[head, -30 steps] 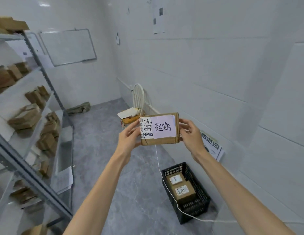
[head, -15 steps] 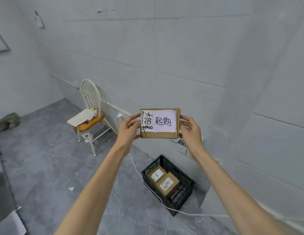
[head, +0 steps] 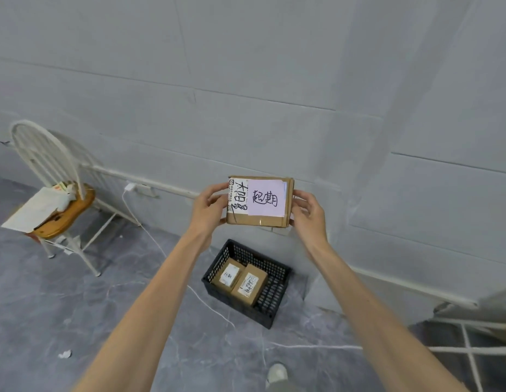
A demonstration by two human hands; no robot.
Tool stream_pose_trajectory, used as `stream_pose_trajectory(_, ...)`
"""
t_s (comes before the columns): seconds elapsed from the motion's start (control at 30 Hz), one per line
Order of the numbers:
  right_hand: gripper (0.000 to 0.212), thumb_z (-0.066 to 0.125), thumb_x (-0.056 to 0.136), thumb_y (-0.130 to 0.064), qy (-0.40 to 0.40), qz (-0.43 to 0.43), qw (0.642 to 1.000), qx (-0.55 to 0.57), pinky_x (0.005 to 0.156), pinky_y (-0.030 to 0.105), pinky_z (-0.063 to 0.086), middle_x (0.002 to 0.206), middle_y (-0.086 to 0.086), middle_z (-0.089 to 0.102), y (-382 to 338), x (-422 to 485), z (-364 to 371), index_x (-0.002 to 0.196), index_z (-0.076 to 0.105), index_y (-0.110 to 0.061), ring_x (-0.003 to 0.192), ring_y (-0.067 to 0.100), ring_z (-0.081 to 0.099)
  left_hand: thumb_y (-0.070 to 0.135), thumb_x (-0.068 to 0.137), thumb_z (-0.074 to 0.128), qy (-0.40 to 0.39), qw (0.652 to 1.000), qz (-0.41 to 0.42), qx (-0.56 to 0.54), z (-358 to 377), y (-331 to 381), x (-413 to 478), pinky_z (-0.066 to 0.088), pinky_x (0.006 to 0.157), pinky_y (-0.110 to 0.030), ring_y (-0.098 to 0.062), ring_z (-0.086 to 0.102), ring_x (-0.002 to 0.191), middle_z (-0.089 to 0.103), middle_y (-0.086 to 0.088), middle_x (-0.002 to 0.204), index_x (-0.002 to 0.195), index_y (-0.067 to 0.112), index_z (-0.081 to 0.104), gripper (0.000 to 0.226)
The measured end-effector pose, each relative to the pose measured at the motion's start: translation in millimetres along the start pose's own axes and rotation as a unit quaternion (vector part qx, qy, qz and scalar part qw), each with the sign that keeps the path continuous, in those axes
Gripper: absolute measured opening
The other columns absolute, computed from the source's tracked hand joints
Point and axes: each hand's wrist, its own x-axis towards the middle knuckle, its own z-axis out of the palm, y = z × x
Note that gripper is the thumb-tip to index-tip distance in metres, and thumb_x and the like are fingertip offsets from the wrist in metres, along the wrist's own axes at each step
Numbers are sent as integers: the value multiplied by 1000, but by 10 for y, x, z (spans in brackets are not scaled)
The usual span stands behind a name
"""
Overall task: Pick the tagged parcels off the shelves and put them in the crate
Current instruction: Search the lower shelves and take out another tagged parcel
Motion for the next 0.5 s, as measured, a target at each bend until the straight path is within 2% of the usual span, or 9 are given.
stream_pose_trajectory(0.13,25,53,100,-8,22,19,999,23,69,24,56,111,2,66,151,268,-6,119,61,-23,97,14,66,12,99,53,-13,1000,-3,18,185,-26,388,58,72,-34,-13,68,94,72,-2,105,116,28,65,26)
stream_pose_trajectory(0.27,21,52,101,-12,48,41,998,29,66,23,55,114,1,65,294,526,-21,113,59,-27,99,16,66,9,99,52,-28,999,-12,38,361,-79,696,59,75,-36,-15,67,96,72,-4,106,109,31,66,28)
stream_pose_trajectory(0.37,20,46,104,-15,60,58,996,37,73,29,60,116,2,66,435,722,-15,114,61,-25,103,19,67,9,100,50,-36,998,-14,44,470,-139,923,59,74,-36,-15,66,96,70,-4,107,104,34,66,30)
stream_pose_trajectory(0.5,24,43,104,-17,85,96,991,49,76,32,60,119,5,68,662,849,-23,121,61,-20,104,19,69,7,100,49,-60,996,-34,58,604,-273,1176,58,69,-33,-13,66,87,70,-7,110,112,29,65,30)
